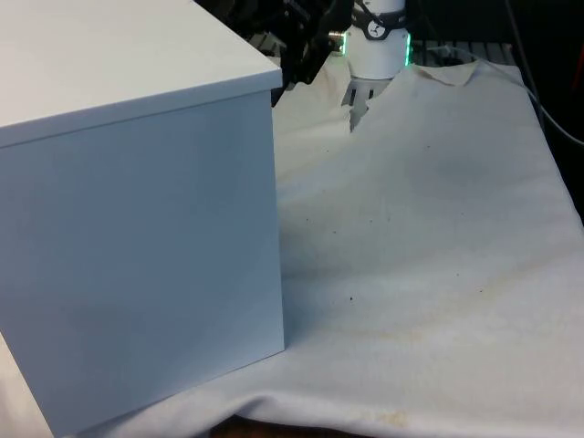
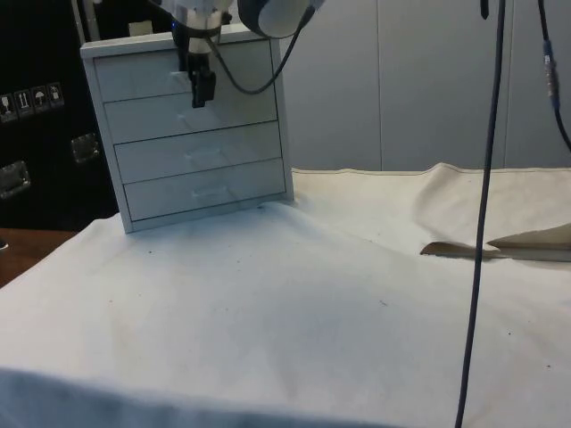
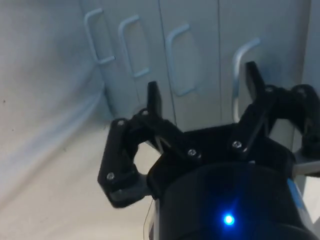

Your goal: Open the drawer, then close it.

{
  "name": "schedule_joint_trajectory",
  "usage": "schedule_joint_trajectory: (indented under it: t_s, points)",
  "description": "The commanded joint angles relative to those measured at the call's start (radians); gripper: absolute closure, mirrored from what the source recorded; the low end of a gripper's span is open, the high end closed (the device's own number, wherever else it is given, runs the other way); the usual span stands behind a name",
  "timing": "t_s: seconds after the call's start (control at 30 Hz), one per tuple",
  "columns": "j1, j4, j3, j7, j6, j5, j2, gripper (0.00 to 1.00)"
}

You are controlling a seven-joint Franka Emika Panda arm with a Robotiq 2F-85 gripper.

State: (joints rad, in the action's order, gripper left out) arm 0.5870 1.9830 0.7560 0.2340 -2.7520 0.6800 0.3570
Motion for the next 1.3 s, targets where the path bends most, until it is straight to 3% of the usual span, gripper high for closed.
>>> schedule_joint_trajectory:
  t_s: [0.0, 0.03, 0.27, 0.3, 0.33, 0.53, 0.6, 0.63, 0.83, 0.87, 0.9, 1.13, 1.17, 1.2, 1.23, 1.27]
  points:
    - [0.000, 0.001, 0.000, -0.004, 0.000, 0.004, -0.001, 0.23]
    - [0.007, 0.002, 0.012, -0.022, -0.010, 0.030, -0.003, 0.28]
    - [0.007, 0.001, 0.014, -0.037, -0.011, 0.049, -0.004, 0.65]
    - [0.000, -0.005, 0.006, -0.023, 0.000, 0.035, -0.007, 0.70]
    - [0.007, 0.001, 0.014, -0.043, -0.011, 0.055, -0.004, 0.74]
    - [0.007, 0.001, 0.014, -0.054, -0.012, 0.067, -0.005, 1.00]
    - [0.007, 0.001, 0.014, -0.054, -0.012, 0.067, -0.005, 1.00]
    - [0.000, -0.009, 0.008, -0.035, 0.000, 0.052, -0.009, 1.00]
    - [0.019, 0.000, 0.016, -0.060, 0.014, 0.071, -0.023, 1.00]
    - [-0.002, -0.012, 0.012, -0.044, 0.001, 0.057, -0.011, 1.00]
    - [-0.002, -0.012, 0.012, -0.044, 0.001, 0.057, -0.011, 1.00]
    - [0.031, 0.004, 0.008, -0.065, 0.053, 0.077, -0.057, 1.00]
    - [0.031, 0.004, 0.008, -0.065, 0.053, 0.077, -0.057, 1.00]
    - [0.016, -0.003, -0.002, -0.056, 0.044, 0.057, -0.041, 1.00]
    - [0.038, 0.010, 0.002, -0.070, 0.071, 0.083, -0.073, 1.00]
    - [0.040, 0.013, -0.001, -0.072, 0.078, 0.085, -0.080, 1.00]
